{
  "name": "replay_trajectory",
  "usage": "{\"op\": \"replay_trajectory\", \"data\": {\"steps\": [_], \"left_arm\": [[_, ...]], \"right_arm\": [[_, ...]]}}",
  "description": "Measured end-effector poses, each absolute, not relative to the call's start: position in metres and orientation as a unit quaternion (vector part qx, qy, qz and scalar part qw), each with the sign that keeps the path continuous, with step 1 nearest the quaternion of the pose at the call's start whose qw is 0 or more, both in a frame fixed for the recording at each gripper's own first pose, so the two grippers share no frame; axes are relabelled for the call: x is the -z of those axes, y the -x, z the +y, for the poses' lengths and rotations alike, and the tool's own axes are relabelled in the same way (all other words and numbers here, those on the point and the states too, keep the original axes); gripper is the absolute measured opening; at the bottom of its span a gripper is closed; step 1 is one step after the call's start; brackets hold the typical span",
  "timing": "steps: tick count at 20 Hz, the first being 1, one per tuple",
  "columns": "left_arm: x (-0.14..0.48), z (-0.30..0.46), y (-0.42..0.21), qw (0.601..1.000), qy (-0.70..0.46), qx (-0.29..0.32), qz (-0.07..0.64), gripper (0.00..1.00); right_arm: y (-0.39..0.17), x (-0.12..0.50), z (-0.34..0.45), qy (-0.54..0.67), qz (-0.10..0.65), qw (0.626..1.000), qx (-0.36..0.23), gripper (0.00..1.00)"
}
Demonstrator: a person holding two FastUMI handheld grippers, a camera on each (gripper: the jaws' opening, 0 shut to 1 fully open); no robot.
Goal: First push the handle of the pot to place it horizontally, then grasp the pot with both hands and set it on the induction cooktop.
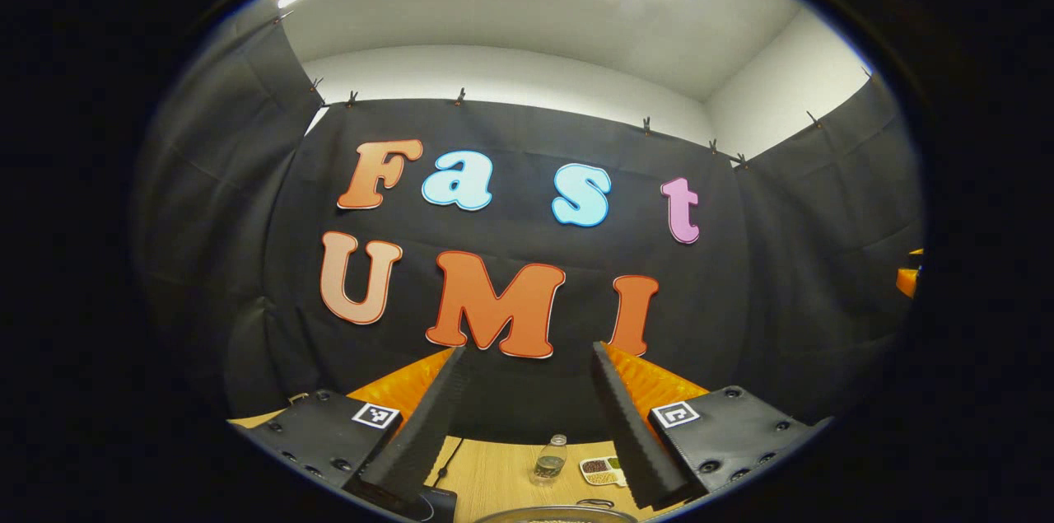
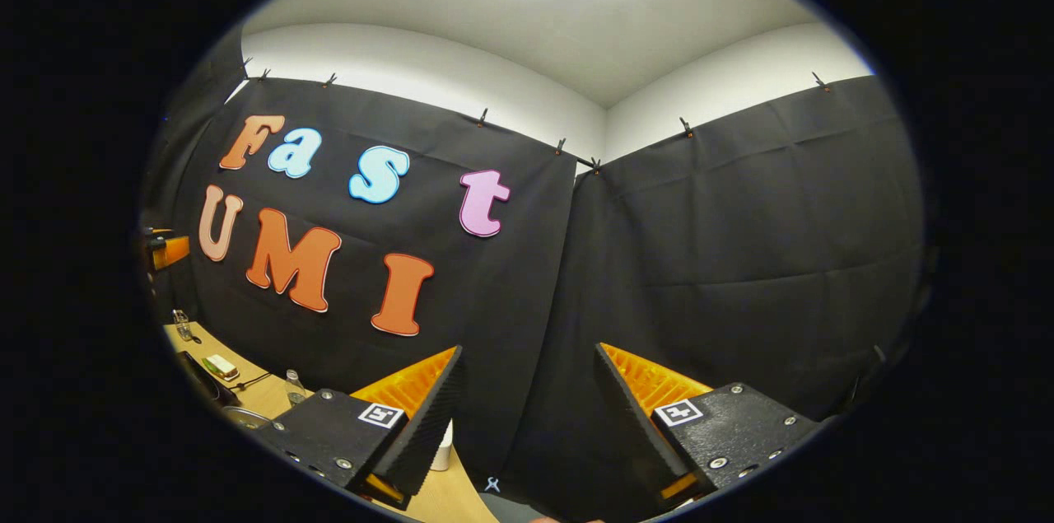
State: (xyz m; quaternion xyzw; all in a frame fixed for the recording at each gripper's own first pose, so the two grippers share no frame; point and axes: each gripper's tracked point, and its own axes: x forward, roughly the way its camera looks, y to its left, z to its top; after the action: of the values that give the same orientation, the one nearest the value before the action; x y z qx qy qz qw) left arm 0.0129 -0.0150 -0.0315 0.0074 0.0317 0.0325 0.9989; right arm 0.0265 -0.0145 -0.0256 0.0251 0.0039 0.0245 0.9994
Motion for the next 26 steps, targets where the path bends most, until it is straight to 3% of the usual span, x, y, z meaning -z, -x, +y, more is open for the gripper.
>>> {"op": "replay_trajectory", "data": {"steps": [19, 22, 24, 25, 26], "left_arm": [[0.037, -0.012, 0.000, 0.999, -0.027, -0.020, 0.043, 0.96], [0.047, -0.018, 0.004, 0.998, -0.026, -0.010, 0.061, 0.74], [0.062, -0.026, 0.006, 0.996, -0.025, 0.004, 0.086, 0.51], [0.073, -0.030, 0.009, 0.994, -0.020, 0.011, 0.104, 0.45], [0.082, -0.027, 0.010, 0.993, -0.013, 0.009, 0.119, 0.16]], "right_arm": [[-0.026, 0.025, 0.005, -0.030, -0.001, 0.999, -0.042, 0.95], [-0.025, 0.026, 0.007, -0.036, 0.000, 0.998, -0.049, 0.95], [-0.027, 0.030, 0.007, -0.039, 0.002, 0.998, -0.051, 0.95], [-0.028, 0.033, 0.006, -0.040, 0.004, 0.998, -0.052, 0.95], [-0.029, 0.034, 0.005, -0.041, 0.005, 0.998, -0.053, 0.95]]}}
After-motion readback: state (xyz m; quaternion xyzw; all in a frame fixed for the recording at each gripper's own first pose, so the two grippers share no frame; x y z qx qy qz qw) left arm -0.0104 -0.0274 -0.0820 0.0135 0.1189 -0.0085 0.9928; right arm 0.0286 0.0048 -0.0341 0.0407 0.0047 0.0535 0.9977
